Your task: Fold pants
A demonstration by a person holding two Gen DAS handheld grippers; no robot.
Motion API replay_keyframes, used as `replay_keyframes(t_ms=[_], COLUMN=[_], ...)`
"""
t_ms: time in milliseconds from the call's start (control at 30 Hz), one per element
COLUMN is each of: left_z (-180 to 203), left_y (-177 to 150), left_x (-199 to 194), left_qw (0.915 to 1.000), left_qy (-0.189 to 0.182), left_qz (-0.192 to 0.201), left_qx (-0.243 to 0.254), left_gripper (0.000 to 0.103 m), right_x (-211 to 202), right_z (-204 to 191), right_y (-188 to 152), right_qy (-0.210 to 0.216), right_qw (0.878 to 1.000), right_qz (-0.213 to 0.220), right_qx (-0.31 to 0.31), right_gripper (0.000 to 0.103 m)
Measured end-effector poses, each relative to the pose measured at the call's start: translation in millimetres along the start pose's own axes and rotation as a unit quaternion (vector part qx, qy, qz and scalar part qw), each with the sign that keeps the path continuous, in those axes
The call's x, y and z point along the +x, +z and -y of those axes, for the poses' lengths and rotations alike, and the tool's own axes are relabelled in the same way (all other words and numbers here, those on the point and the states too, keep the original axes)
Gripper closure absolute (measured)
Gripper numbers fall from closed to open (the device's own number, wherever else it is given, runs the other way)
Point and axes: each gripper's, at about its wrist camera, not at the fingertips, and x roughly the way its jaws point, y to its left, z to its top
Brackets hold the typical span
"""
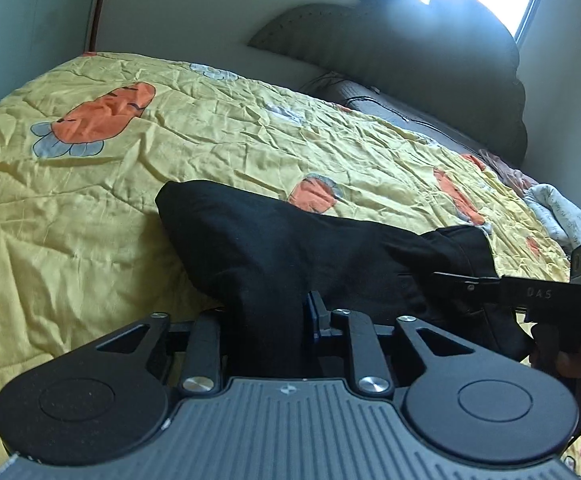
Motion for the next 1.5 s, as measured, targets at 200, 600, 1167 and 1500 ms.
replay_keyframes(t_ms=[200,600,1167,1500], left_z=[-8.0,0.9,-9.9,32.4], left_y=[-11.8,-48.0,-47.5,-60.4], left_x=[-3.2,-30.7,-53.8,-68.6], left_qw=[0.9994,0.9981,0.9941,0.9947], left_qy=[0.008,0.044,0.020,0.102], left_qz=[-0.022,-0.008,-0.024,0.011], left_qx=[-0.026,-0.042,-0.104,-0.002], left_gripper=[0.038,0.043,0.069,0.035], right_x=[-30.6,-76.7,-59.1,-84.0], right_z=[7.5,-57.7,-64.3,-81.2], right_y=[-11.4,-66.4,-87.2,-107.8], right_qy=[-0.037,-0.010,-0.103,-0.069], right_qw=[0.999,0.981,0.980,0.988], right_qz=[0.024,0.059,0.045,0.067], right_qx=[-0.008,-0.182,-0.163,-0.124], right_gripper=[0.032,0.032,0.027,0.021])
